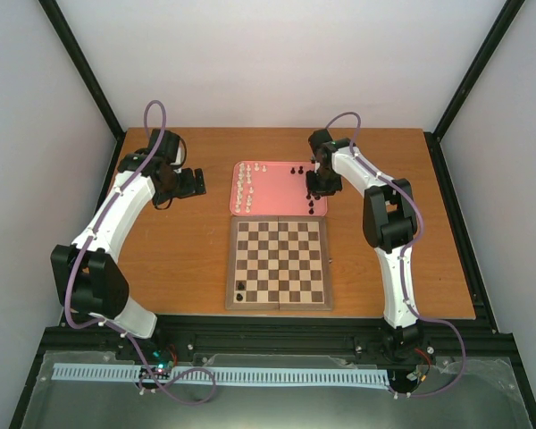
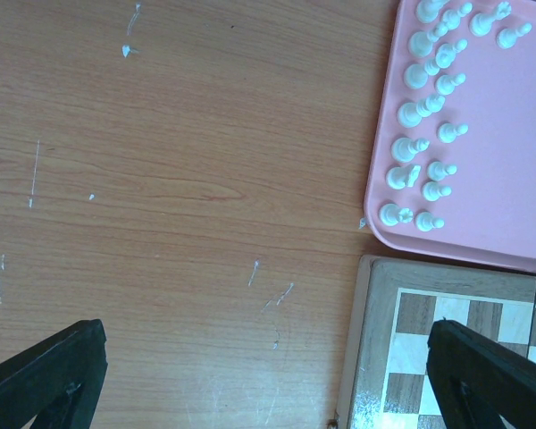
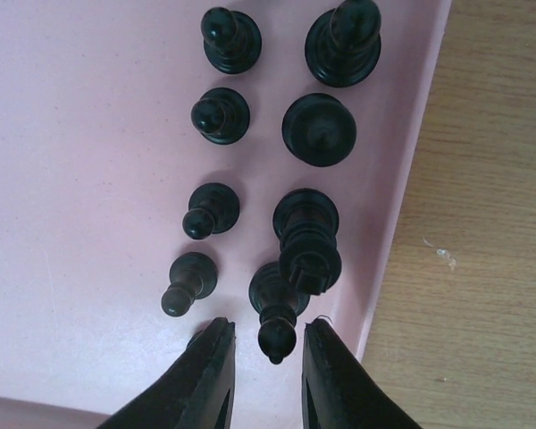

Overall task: Set up the chess pieces on the board
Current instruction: Pick up the chess piece from the storage box.

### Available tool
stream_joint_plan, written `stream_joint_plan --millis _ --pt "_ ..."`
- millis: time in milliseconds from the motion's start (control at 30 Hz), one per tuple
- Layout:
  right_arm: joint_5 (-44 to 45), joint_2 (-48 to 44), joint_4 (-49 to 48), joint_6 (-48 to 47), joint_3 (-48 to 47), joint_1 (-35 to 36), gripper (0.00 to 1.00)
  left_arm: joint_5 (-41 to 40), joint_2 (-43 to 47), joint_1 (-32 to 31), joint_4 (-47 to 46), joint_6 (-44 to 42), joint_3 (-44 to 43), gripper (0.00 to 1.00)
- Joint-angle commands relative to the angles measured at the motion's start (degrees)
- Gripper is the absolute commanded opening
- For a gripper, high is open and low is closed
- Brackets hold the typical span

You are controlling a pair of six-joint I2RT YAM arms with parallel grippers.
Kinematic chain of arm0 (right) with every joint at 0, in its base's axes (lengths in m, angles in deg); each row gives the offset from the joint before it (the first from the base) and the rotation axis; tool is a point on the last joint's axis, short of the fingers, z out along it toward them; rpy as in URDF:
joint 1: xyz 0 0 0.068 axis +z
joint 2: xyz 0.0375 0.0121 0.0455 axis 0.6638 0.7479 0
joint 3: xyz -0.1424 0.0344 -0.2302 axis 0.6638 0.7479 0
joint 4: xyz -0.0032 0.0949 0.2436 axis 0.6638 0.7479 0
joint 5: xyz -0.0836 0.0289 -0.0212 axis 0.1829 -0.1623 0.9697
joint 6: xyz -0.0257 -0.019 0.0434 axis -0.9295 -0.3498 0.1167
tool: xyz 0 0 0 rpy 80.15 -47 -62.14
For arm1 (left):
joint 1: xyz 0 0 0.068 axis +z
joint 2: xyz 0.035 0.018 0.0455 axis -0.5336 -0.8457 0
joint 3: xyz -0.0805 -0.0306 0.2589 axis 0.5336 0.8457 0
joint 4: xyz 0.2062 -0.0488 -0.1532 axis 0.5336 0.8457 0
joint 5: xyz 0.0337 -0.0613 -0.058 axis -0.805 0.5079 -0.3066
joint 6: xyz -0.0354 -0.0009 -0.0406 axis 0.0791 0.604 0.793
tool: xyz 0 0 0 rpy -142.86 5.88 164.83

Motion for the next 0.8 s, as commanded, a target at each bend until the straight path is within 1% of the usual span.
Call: stream_joint_plan --millis 0,133,233,300,500,600,700,767 --pt "0.32 0.97 0.58 -0.24 -1.78 -0.19 0.23 -0.52 0.89 0.16 0.13 0.66 -2.21 1.00" --pt "0.53 1.90 0.80 -0.49 -2.40 -0.19 0.23 -0.47 0.82 0.16 0.11 0.49 -2.09 1.00" --pt "0.57 2.76 1.25 -0.48 -3.42 -0.22 0.19 -0.58 0.63 0.15 0.18 0.48 -2.17 1.00" --pt "0.57 3.48 1.72 -0.55 -4.40 -0.19 0.18 -0.60 0.62 0.16 0.19 0.40 -2.20 1.00" --pt "0.64 3.97 2.12 -0.44 -4.83 -0.19 0.23 -1.01 0.70 0.16 0.29 0.03 -2.02 1.00" --pt "0.83 4.06 2.13 -0.45 -4.80 -0.22 0.22 -1.04 0.78 0.11 0.35 -0.02 -1.79 1.00" --pt "0.83 4.05 2.17 -0.27 -4.82 -0.21 0.19 -1.27 0.80 0.16 0.35 -0.17 -1.78 1.00" --pt "0.76 3.98 2.30 -0.29 -4.80 -0.19 0.13 -1.29 0.68 0.16 0.29 -0.25 -1.71 1.00"
